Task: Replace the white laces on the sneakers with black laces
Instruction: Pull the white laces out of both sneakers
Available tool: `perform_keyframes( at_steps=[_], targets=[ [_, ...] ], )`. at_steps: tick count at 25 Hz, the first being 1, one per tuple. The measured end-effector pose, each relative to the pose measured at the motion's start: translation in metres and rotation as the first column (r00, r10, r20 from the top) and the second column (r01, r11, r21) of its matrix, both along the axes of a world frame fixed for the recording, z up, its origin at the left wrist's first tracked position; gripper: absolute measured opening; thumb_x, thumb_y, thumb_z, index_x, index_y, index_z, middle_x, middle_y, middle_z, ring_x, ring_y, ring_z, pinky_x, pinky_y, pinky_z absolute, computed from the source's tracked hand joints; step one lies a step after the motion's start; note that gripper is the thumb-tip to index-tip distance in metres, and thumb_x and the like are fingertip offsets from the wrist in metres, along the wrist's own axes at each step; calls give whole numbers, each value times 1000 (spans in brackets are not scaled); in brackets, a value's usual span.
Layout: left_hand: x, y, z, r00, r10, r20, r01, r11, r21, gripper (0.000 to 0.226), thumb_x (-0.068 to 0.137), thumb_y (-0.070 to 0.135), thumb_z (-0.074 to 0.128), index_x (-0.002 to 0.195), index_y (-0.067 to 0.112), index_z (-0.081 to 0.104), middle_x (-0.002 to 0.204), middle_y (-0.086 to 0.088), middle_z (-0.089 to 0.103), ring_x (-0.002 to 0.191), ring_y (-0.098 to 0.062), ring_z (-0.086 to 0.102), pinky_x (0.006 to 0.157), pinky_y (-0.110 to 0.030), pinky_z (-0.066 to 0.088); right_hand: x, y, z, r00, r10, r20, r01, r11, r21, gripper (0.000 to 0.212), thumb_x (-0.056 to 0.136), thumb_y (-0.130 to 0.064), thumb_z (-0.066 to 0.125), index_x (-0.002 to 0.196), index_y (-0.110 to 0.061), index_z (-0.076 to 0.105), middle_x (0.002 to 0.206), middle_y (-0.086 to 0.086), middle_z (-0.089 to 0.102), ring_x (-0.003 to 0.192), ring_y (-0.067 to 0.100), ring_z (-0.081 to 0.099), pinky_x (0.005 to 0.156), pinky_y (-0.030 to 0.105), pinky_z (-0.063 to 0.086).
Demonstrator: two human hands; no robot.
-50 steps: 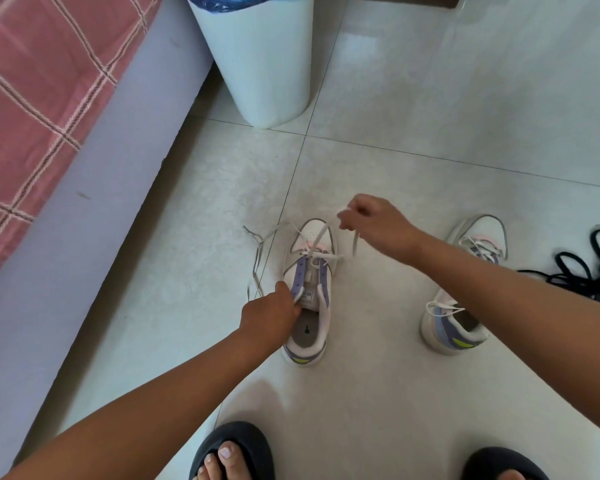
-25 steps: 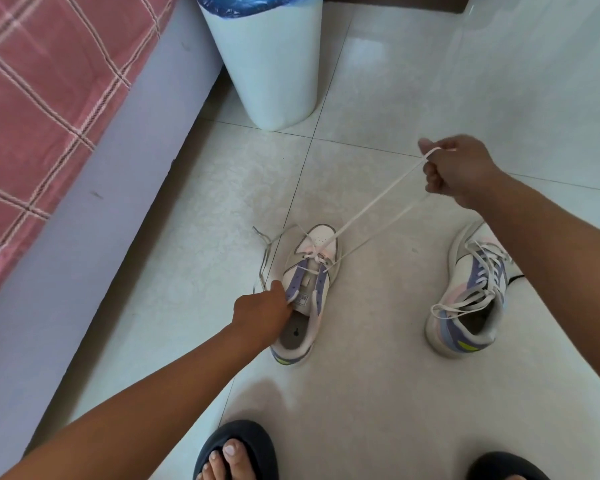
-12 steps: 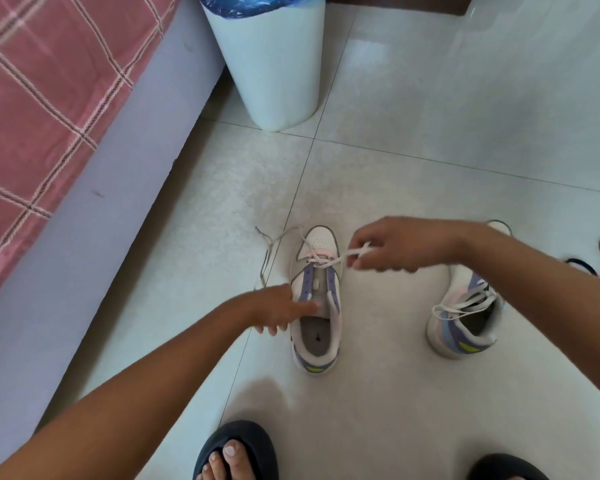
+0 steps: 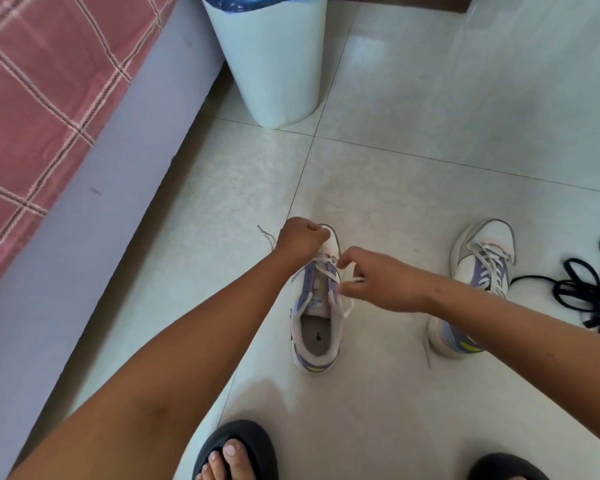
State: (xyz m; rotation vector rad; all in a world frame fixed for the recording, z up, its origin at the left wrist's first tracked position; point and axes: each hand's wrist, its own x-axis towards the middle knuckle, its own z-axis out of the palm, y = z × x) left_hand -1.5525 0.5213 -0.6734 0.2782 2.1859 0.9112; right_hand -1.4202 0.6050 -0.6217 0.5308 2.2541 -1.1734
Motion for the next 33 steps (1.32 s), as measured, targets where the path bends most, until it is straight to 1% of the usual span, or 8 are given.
perform_keyframes(
  at_steps=[5,8,11,15,23,27,31,33],
  targets=[
    [34,-31,59,980,-133,148,79,942,325,16,88,6,56,83,17,66,86,-2,68,78,-9,63,75,-22,50,-1,6,-4,959,-284,-9,266,908,-322,43,84,-21,69,120,-30,47,76,3,54,58,9,42,49,19,34],
    [45,-51,90,915,-403,6,375,857,353,35,86,-6,48,93,21,68,100,4,65,93,-2,61,83,-15,48,3,-3,2,972,-230,-50,182,869,-460,21,79,-16,71,83,-34,62,61,-10,50,55,7,39,49,21,32],
    [36,-54,83,806,-543,-234,585,791,180,42,88,-8,42,109,18,67,111,9,55,101,5,52,83,-3,35,17,-12,10,974,-206,-99,145,892,-428,11,85,-20,67,78,-11,64,60,-2,47,50,7,38,48,21,33],
    [4,-44,30,867,-397,-302,378,918,-122,21,94,16,52,112,11,62,112,-3,60,102,-14,56,77,-16,36,63,-20,13,981,-187,59,196,912,-359,28,89,-24,60,91,4,62,65,1,52,48,5,43,48,18,37],
    [0,-16,-7,307,-841,-446,627,531,-570,25,93,24,51,111,6,54,117,-10,47,104,-24,47,73,-30,38,83,21,8,715,-678,-171,687,726,-3,13,92,-18,55,84,-9,60,83,9,59,70,19,57,64,29,48],
    [5,-19,-11,208,-865,-457,633,475,-611,22,91,13,49,108,0,55,113,-15,48,102,-27,48,62,-30,34,79,0,-4,881,-235,-412,391,852,349,42,88,-21,58,127,-8,45,116,10,47,105,27,49,91,33,38],
    [5,-20,-6,159,-837,-523,636,492,-594,30,50,-1,80,71,-2,59,73,-17,57,60,-30,58,39,-25,33,46,-51,-14,997,-35,-68,49,974,222,36,93,-42,50,113,-18,31,89,-3,53,82,25,56,68,31,37],
    [8,-17,-4,263,-829,-493,634,534,-560,23,75,6,66,94,-3,57,96,-18,57,83,-30,57,57,-31,37,26,-57,-29,1000,6,-27,2,952,307,42,94,-42,46,120,-13,32,102,4,60,94,31,60,67,32,36]
  ],
)
